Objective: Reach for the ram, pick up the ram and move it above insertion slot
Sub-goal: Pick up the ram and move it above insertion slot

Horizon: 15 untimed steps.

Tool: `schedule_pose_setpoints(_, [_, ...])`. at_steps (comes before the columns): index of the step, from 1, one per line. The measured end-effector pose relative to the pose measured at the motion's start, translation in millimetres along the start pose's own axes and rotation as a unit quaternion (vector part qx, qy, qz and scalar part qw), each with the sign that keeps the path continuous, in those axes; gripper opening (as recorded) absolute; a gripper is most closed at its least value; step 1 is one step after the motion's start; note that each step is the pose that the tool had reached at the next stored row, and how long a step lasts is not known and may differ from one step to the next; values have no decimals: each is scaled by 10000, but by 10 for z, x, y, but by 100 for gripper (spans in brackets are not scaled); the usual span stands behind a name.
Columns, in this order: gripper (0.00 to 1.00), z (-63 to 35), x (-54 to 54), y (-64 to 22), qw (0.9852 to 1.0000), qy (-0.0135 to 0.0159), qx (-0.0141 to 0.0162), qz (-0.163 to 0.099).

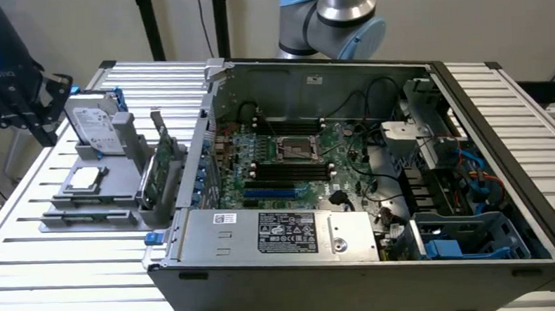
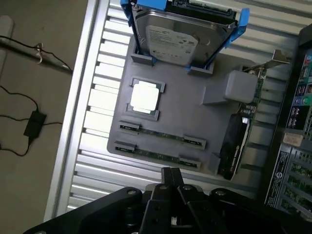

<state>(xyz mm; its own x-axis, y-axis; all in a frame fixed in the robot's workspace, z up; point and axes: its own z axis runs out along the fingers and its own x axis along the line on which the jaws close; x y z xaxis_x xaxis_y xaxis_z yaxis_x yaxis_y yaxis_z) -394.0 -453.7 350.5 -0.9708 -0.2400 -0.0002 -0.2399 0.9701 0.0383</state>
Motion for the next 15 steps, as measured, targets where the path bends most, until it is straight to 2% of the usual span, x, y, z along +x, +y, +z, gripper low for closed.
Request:
schedule_pose_setpoints(4, [11,0,0,0,9993,14,0,-368])
schedule_pose_setpoints(8, [11,0,0,0,9974,28,0,-727])
schedule_pose_setpoints(11, [11,0,0,0,9950,38,0,-996])
schedule_pose_setpoints(15, [11,0,0,0,9907,52,0,-1360])
